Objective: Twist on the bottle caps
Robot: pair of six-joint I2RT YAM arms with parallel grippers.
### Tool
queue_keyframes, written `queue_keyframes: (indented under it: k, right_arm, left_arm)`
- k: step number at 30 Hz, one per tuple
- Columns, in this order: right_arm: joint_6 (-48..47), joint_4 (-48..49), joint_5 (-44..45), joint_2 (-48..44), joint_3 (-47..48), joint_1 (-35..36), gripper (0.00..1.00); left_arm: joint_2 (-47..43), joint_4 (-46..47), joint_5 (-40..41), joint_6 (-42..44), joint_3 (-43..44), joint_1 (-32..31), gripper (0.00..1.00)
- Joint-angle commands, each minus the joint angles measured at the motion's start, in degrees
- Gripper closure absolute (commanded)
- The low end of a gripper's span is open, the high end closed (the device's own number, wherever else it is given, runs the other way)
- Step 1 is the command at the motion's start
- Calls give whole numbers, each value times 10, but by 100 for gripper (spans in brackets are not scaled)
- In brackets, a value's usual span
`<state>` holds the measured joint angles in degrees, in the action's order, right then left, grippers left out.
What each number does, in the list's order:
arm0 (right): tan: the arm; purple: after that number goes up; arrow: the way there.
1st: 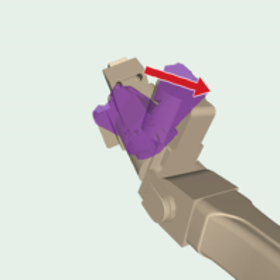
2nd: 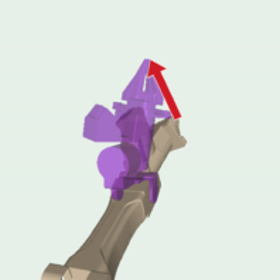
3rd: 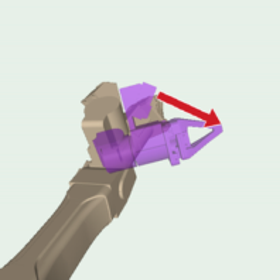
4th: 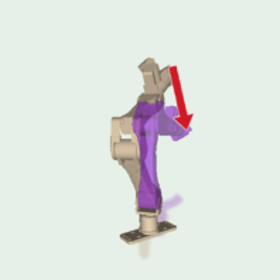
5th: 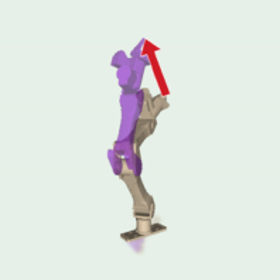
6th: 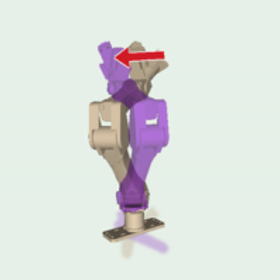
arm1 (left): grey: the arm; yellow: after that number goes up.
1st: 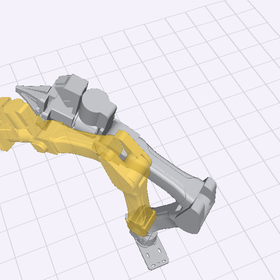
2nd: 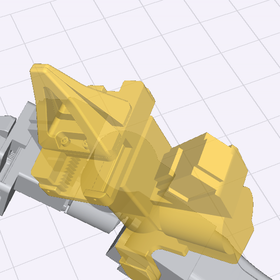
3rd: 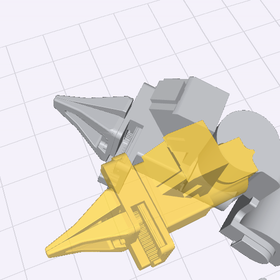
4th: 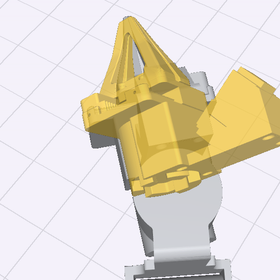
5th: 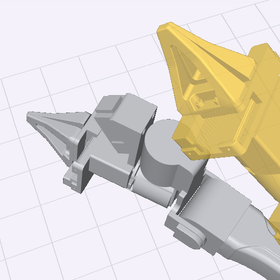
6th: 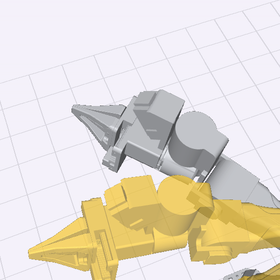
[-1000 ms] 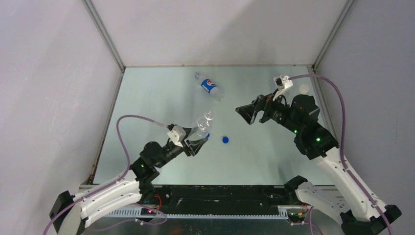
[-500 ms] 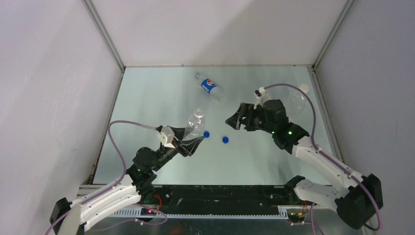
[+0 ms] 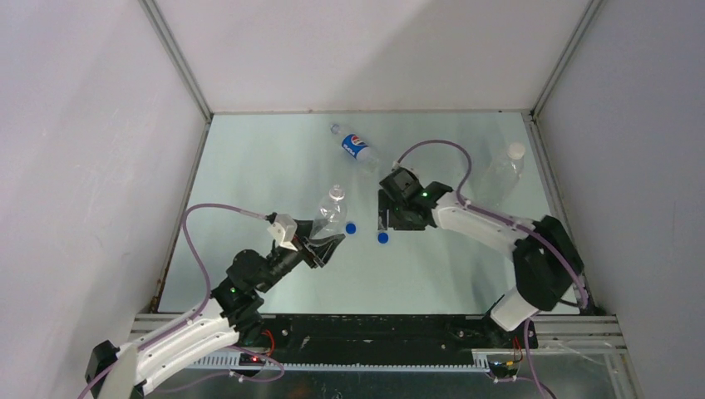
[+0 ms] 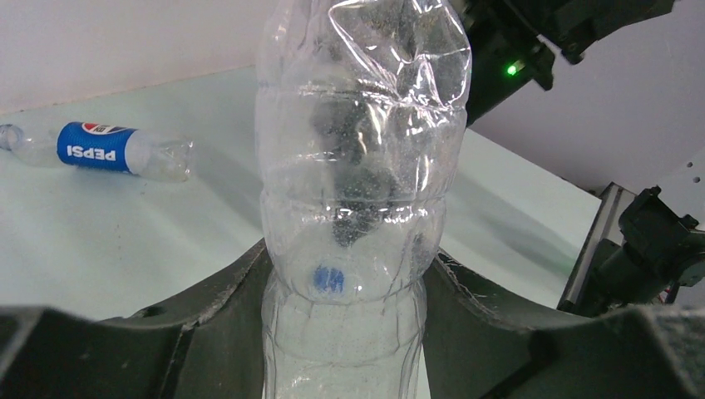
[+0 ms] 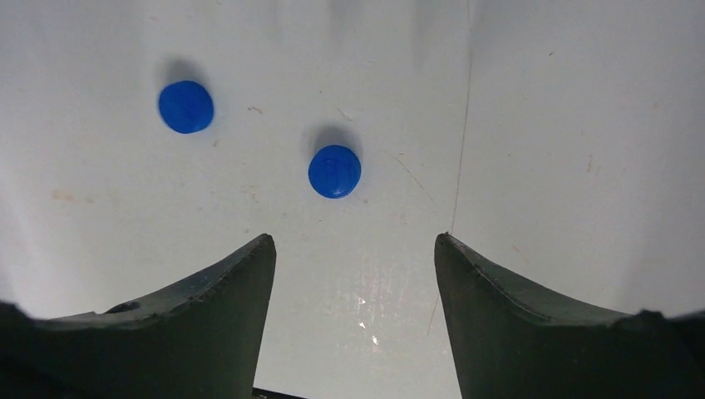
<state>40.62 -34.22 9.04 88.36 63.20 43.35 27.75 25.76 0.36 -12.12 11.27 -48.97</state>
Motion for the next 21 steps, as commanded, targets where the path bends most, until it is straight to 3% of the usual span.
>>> queue_keyframes:
  k: [1, 6, 17, 21]
  right_arm:
    - [23, -52, 21, 63, 48, 11, 30]
    - [25, -42, -12, 125, 80, 13, 38]
    - [32, -43, -20, 202, 122, 14, 45]
    - [30, -48, -26, 220, 133, 13, 53]
  left_arm:
    - [-6, -11, 27, -13, 28, -2, 60]
    - [-12, -35, 38, -11, 34, -2, 60]
    - [3, -44, 39, -12, 40, -2, 60]
    - [5, -47, 39, -12, 42, -2, 60]
